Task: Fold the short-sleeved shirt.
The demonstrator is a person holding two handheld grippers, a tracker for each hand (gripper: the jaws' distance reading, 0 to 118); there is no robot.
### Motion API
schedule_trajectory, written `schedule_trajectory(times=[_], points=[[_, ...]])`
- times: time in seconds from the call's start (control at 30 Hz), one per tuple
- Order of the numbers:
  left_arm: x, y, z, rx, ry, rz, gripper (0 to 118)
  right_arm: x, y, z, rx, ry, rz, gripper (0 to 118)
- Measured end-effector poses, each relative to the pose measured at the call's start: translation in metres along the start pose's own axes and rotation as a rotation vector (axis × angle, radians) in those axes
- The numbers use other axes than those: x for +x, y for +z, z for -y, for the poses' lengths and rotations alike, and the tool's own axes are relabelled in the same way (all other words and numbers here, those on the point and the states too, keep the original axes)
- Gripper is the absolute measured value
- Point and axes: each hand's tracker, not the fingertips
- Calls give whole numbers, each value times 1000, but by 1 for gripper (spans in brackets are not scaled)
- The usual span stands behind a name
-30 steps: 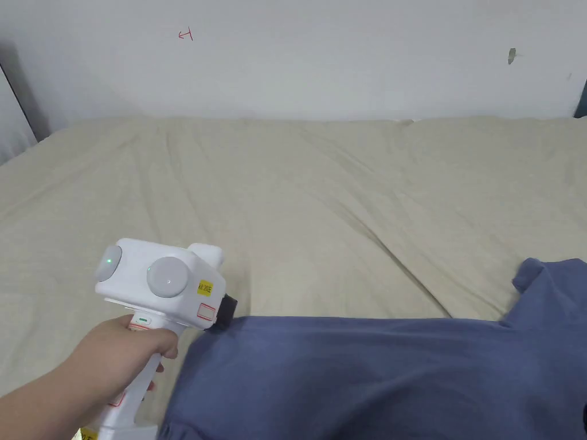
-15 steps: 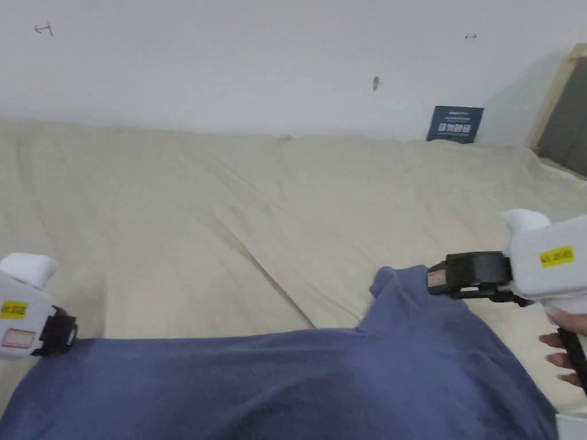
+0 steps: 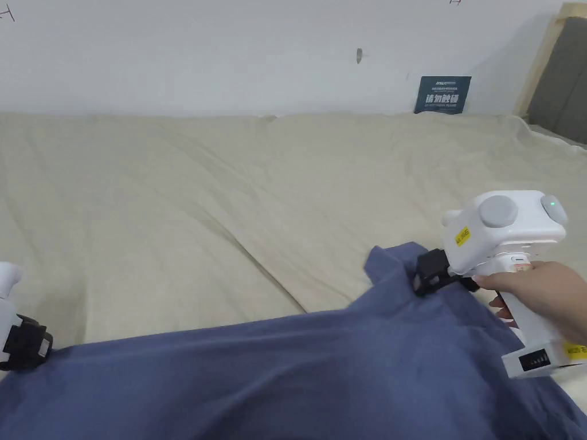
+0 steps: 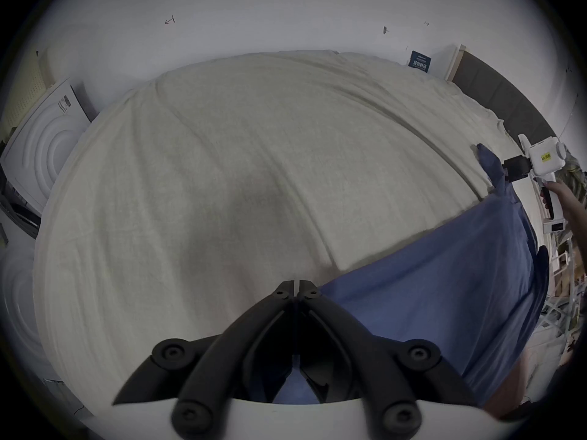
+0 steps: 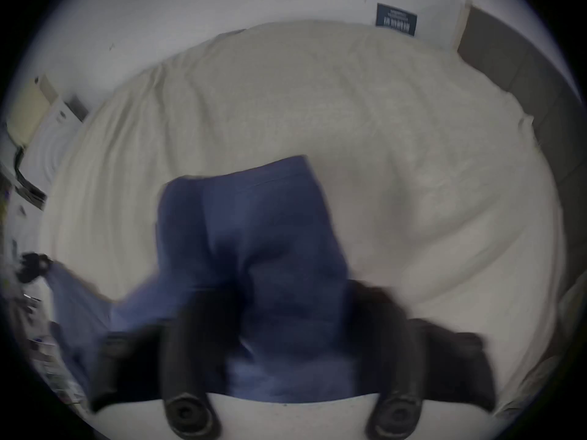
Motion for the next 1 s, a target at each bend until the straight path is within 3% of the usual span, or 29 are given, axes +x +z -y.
schedule_trajectory(times=[0.03, 0.07, 0.1, 0.27, 0.4, 0.57, 0.77, 1.0], points=[[0, -1, 1, -4, -1, 1, 1, 3, 3, 0, 111, 23, 111, 0], [1, -2, 2, -7, 0, 0, 1, 2, 9, -4, 148, -16, 8, 0], [2, -2, 3, -11, 3, 0, 1, 3, 16, -4, 138, -79, -16, 0], [3, 9, 5, 20, 14, -14, 1, 9, 46, 7, 194, -76, -74, 0], [0, 30, 3, 62, 44, 5, 1, 13, 81, 20, 256, -121, -165, 0], [-5, 74, 20, 161, 79, 84, 1, 38, 122, 45, 315, -154, -209, 0], [-2, 129, 67, 204, 37, 93, 1, 53, 182, 126, 378, -175, -293, 0], [20, 157, 162, 208, 19, 131, 2, 55, 196, 252, 357, -183, -290, 0]])
